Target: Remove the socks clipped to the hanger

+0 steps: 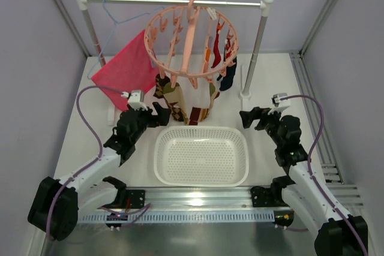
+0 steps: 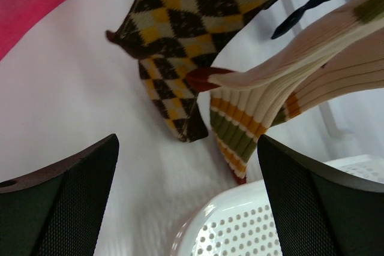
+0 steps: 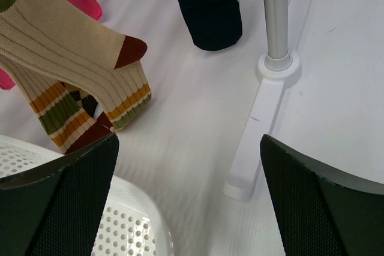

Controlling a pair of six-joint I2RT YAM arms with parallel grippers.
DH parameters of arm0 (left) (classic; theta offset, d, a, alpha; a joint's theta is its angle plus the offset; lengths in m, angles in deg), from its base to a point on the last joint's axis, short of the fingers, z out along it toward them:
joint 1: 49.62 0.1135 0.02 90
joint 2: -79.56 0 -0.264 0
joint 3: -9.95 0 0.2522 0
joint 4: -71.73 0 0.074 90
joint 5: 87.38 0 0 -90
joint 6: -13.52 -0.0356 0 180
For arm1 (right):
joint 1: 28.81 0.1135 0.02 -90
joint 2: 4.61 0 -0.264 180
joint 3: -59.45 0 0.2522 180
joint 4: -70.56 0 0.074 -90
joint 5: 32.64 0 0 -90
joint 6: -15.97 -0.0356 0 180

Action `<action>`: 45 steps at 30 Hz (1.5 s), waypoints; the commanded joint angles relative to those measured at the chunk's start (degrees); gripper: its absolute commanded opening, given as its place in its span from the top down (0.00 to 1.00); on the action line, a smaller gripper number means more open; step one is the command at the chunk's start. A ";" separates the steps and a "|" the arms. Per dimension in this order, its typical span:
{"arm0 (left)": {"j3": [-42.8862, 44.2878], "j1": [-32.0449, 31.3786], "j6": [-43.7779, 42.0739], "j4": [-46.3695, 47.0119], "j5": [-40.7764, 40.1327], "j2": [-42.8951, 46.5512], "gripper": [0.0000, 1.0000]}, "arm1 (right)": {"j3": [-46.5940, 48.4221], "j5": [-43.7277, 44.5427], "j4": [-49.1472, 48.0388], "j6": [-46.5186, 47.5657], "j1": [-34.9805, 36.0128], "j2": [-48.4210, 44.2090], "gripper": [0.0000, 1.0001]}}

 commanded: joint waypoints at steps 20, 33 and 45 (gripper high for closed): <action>2.03 -6.01 -0.76 34.57 5.71 -15.64 0.11 | -0.55 -2.70 -6.80 -0.39 0.63 3.12 0.00; -1.22 -8.47 -4.89 38.89 -3.25 -15.22 0.18 | -0.20 -3.14 -7.59 -0.30 1.16 4.53 0.00; -2.81 -9.53 -9.20 35.02 -7.22 -9.84 0.11 | 0.33 -3.41 -7.77 -0.13 1.78 6.37 0.00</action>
